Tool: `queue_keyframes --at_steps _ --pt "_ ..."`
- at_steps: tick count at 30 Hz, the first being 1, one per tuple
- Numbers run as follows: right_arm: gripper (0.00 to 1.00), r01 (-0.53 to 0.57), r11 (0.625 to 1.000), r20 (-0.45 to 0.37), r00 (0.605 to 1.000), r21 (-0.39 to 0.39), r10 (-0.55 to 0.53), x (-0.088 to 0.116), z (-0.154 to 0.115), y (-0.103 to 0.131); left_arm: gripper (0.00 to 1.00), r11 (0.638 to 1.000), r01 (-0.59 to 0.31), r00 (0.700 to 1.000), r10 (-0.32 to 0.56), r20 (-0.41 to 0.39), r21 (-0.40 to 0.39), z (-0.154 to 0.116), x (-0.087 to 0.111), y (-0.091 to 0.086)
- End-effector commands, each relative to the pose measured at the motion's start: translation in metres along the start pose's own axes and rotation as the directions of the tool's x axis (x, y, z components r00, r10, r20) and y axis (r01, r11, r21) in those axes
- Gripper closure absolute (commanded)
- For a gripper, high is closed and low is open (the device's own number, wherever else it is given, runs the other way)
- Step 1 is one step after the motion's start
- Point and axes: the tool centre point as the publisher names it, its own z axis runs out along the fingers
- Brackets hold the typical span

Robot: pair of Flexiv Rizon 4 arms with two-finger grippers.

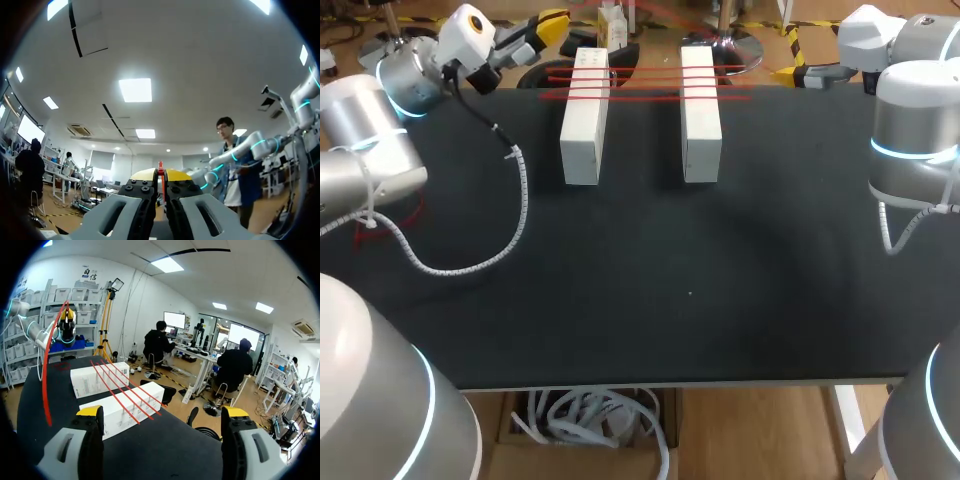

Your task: Grab the tape and strap the tape.

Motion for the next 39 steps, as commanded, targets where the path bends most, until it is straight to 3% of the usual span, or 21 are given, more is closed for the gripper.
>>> queue_keyframes --at_steps 1,17,21,29,37,39 --pt "0.0 0.0 1.0 -0.001 1.0 0.002 0.0 0.0 0.0 0.001 1.0 1.0 0.0 1.0 0.0 -0.01 0.006 -0.002 -0.004 0.003" --pt "0.0 0.0 1.0 -0.001 1.0 0.002 0.0 0.0 0.0 0.001 1.0 1.0 0.0 1.0 0.0 -0.01 0.006 -0.002 -0.004 0.003" --pt "0.0 -0.236 0.971 0.027 0.971 -0.03 0.237 0.02 -0.024 -0.003 1.0 1.0 0.0 1.0 0.0 -0.01 0.006 -0.002 -0.004 0.003" --pt "0.0 -0.552 0.808 0.107 0.808 -0.206 0.579 0.047 -0.065 -0.002 1.0 1.0 0.0 1.0 0.0 -0.01 0.006 -0.002 -0.004 0.003" --pt "0.0 -0.678 0.642 0.137 0.641 -0.358 0.755 0.067 -0.075 0.002 1.0 1.0 0.0 1.0 0.0 -0.01 0.006 -0.002 -0.004 0.003" --pt "0.0 -0.712 0.582 0.123 0.587 -0.391 0.8 0.073 -0.077 0.004 1.0 1.0 0.0 1.0 0.0 -0.01 0.006 -0.002 -0.004 0.003"
